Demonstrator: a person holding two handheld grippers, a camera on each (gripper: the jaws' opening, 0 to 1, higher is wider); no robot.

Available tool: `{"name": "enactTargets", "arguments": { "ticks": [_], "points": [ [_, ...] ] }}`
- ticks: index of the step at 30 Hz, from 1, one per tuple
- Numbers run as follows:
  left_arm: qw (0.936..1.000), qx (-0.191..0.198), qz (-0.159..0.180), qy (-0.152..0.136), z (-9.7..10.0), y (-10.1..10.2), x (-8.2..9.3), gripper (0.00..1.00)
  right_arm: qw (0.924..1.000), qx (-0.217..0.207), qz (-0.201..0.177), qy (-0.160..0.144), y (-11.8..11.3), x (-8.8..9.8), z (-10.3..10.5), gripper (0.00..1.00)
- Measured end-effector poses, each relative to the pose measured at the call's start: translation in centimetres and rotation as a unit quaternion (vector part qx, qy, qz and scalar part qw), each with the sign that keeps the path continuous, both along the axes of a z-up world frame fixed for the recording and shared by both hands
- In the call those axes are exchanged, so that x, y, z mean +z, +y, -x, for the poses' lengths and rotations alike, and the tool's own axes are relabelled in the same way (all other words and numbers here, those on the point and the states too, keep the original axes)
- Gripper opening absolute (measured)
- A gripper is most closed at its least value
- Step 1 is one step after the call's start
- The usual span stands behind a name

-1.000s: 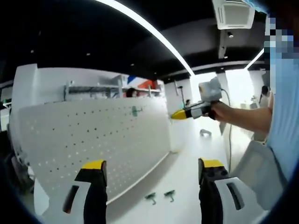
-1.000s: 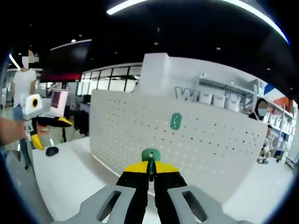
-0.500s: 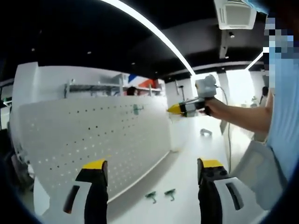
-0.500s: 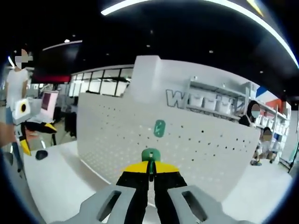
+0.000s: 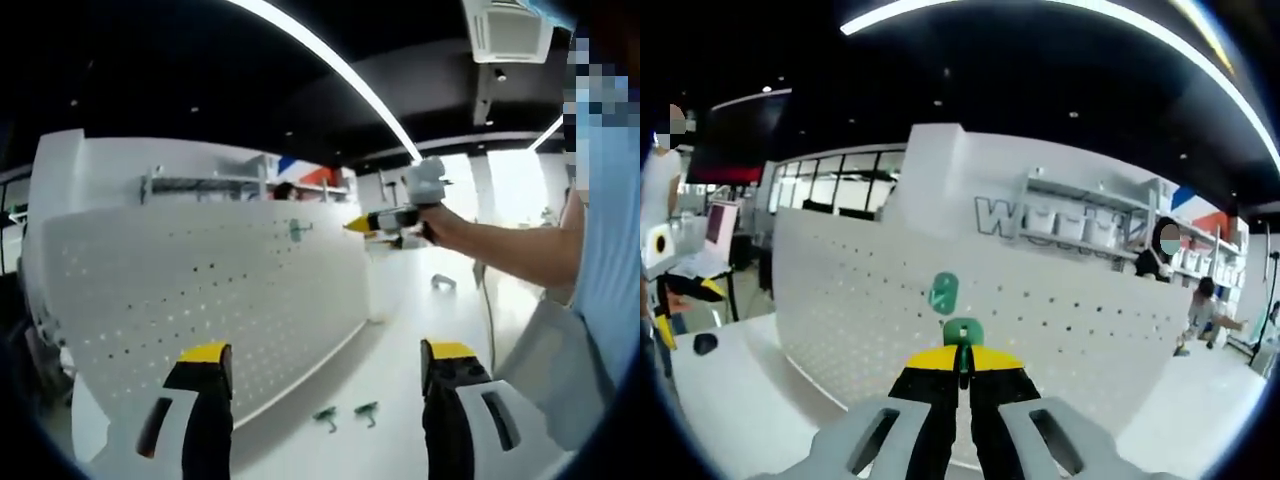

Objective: Insert the hook assembly into the mounting plate slot until the hook locks in place.

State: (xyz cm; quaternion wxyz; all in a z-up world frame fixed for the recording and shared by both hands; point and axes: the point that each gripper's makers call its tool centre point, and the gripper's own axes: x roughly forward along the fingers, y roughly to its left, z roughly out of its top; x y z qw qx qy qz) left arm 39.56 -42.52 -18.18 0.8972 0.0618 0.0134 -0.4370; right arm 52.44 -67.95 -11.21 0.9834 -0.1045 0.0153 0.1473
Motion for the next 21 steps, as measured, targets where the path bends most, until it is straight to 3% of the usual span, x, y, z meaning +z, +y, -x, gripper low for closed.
{"name": "enactTargets", "arguments": {
  "ticks": [9,21],
  "points": [
    [1.0,0.002,-0.001,0.006,-0.2,0.1,-0.4,0.77,0.9992,-0.019,-0.03,-0.016,-0.6,1.3,-2.4,0.01],
    [0.9999,0.009,0.002,0.007,-0.9,0.6,-0.3,0.77,0.9982,-0.036,-0.037,-0.031,-0.7,2.2,-4.6,0.01]
  ]
}}
